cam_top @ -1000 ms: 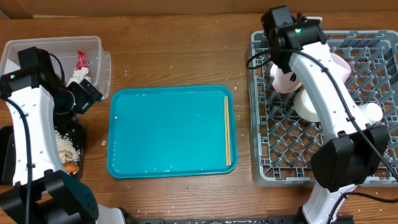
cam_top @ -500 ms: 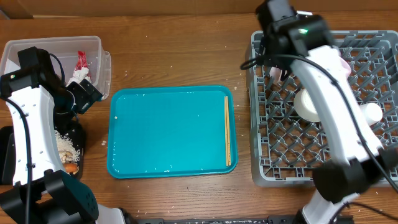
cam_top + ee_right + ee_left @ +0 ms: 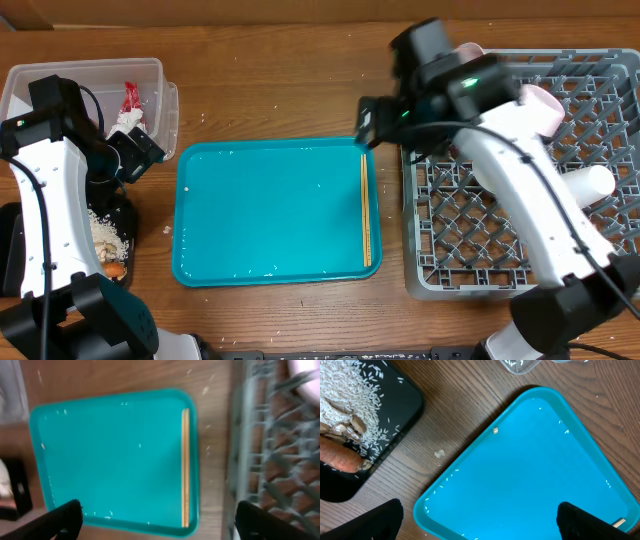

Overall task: Sort waste into correct bins and load items into the dishwasher
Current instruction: 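Release the plate and withdraw the right gripper from the rack, then move the right gripper to the chopsticks and grasp them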

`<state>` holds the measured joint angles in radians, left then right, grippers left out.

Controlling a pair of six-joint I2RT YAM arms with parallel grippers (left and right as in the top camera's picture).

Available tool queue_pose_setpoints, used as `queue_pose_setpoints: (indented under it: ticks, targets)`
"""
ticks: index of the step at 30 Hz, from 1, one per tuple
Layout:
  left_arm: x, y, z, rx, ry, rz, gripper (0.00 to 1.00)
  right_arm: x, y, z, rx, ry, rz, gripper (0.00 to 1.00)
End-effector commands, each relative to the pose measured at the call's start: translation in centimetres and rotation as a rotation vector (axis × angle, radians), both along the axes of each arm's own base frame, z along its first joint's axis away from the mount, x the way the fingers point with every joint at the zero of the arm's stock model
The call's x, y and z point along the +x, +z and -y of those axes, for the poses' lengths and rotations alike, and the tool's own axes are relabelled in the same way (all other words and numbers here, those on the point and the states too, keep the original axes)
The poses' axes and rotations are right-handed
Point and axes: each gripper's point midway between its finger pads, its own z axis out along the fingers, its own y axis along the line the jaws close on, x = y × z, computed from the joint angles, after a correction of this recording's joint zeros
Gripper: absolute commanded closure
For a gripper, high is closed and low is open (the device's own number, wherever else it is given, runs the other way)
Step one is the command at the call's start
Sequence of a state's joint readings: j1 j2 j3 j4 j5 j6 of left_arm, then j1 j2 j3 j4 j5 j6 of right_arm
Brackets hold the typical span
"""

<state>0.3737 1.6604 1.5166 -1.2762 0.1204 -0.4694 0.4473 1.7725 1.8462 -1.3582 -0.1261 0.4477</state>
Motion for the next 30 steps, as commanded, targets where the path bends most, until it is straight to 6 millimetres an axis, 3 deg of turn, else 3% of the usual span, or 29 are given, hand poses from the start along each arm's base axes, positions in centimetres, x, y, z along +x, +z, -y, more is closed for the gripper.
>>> queue_pose_setpoints:
  ticks: [1, 5, 9, 15, 22, 30]
  targets:
    - [0.2, 0.1, 0.1, -0.007, 0.008, 0.005, 0.0, -1.4, -4.0, -1.9, 0.002, 0.058, -0.065, 0.0]
    - [0.2, 0.1, 0.1, -0.007, 0.008, 0.005, 0.0, -2.2, -8.6, -3.5, 0.006, 0.06, -0.085, 0.03]
    - [0.2, 0.1, 0.1, -0.007, 0.008, 0.005, 0.0, -3.3, -11.6, -4.4, 0.008, 0.063, -0.099, 0.09]
    - [0.2, 0.1, 0.1, -0.007, 0.008, 0.005, 0.0, -4.2, -14.0, -5.7, -0.005, 0.102, -0.115, 0.09]
    - [0.2, 0.1, 0.1, -0.007, 0.008, 0.005, 0.0, -5.3, -17.5, -5.2, -0.07, 0.108, -0.217, 0.06]
    - [0.2, 0.1, 0.1, -0.007, 0.008, 0.005, 0.0, -5.2, -19.1, -5.2, -0.084, 0.107, -0.239, 0.05]
